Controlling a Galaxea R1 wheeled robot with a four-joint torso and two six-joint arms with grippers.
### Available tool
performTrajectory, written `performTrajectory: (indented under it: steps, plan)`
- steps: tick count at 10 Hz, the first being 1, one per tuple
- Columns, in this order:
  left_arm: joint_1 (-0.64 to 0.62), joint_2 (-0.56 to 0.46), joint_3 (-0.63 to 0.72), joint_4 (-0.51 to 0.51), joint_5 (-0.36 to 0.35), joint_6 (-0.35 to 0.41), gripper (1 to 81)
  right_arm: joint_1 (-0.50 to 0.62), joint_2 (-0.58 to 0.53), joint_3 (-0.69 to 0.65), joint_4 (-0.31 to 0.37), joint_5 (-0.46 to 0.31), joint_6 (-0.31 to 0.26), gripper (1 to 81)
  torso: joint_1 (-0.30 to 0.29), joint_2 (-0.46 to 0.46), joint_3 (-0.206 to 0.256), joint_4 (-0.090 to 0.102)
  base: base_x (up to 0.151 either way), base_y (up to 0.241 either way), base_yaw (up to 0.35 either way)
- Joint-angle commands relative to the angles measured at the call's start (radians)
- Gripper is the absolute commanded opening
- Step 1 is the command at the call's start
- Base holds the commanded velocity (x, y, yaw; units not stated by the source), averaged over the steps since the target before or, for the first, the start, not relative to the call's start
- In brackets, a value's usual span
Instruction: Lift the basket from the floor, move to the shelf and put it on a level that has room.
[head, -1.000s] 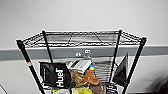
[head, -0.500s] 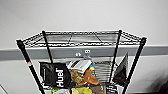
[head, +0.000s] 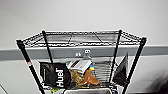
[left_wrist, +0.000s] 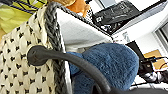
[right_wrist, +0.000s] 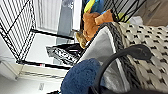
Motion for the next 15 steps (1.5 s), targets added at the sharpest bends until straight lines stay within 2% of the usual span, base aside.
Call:
performTrajectory:
  steps: [1,7,9,15]
  plan:
    - [-0.188,-0.063,0.11,-0.01,-0.001,-0.037,1.0,0.17,-0.046,0.119,-0.043,-0.015,0.015,1.0,0.0,0.0,0.0,0.0,0.0,0.0,0.0]
    - [-0.372,-0.118,0.171,-0.014,0.018,-0.164,1.0,0.338,-0.098,0.19,-0.04,-0.024,0.119,1.0,0.0,0.0,0.0,0.0,0.0,0.0,0.0]
    - [-0.476,-0.124,0.188,-0.014,0.056,-0.251,1.0,0.425,-0.118,0.217,-0.034,-0.03,0.176,1.0,0.0,0.0,0.0,0.0,0.0,0.0,0.0]
    - [-0.658,-0.127,0.226,-0.014,0.093,-0.382,1.0,0.595,-0.149,0.265,0.073,-0.049,0.181,1.0,0.0,0.0,0.0,0.0,0.0,0.0,0.0]
